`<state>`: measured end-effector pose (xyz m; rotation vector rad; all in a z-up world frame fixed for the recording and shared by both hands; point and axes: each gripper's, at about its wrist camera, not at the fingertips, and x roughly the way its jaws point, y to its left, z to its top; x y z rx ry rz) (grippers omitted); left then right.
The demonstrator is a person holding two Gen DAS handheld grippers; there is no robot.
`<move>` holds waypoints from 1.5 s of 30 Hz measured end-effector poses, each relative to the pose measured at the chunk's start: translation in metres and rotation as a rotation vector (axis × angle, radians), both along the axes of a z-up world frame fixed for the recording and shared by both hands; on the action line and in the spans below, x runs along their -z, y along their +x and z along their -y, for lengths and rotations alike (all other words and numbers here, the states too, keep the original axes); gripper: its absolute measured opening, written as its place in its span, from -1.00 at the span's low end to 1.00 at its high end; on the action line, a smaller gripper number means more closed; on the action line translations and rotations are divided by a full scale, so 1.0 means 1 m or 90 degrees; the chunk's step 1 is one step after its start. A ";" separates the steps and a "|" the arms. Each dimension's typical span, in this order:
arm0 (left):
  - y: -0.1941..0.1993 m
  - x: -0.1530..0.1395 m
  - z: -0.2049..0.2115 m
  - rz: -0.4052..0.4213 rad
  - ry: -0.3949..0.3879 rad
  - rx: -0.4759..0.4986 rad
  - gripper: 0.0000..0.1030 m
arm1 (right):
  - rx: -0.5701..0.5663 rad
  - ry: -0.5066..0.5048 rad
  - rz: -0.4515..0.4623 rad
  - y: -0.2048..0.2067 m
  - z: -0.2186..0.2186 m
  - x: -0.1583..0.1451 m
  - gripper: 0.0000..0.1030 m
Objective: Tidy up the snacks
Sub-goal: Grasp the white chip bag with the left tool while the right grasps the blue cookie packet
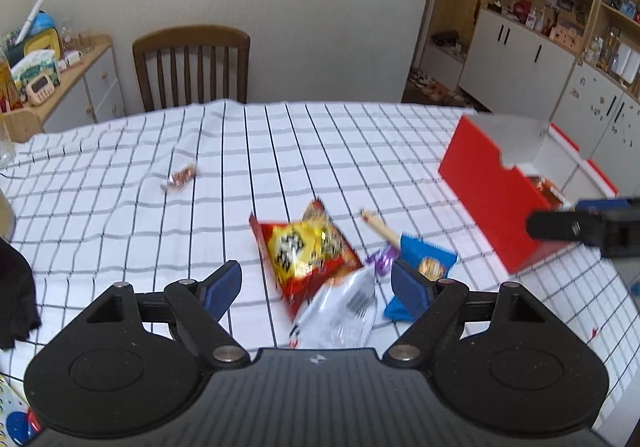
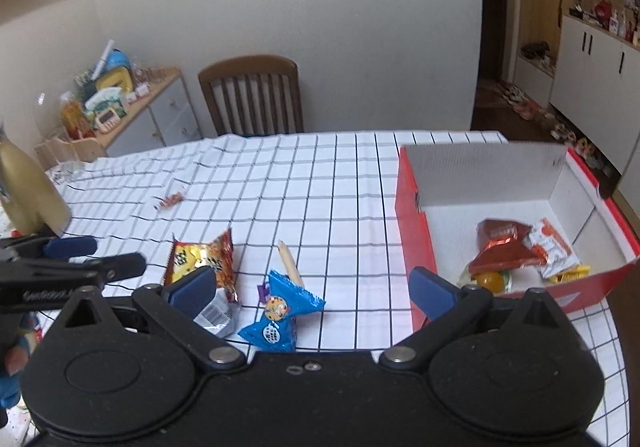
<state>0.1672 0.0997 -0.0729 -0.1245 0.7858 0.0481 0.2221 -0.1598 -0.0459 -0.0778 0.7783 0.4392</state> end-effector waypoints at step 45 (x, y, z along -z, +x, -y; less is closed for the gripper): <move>0.016 0.090 0.013 -0.090 -0.024 0.013 0.15 | 0.097 -0.023 -0.217 0.059 -0.072 0.120 0.25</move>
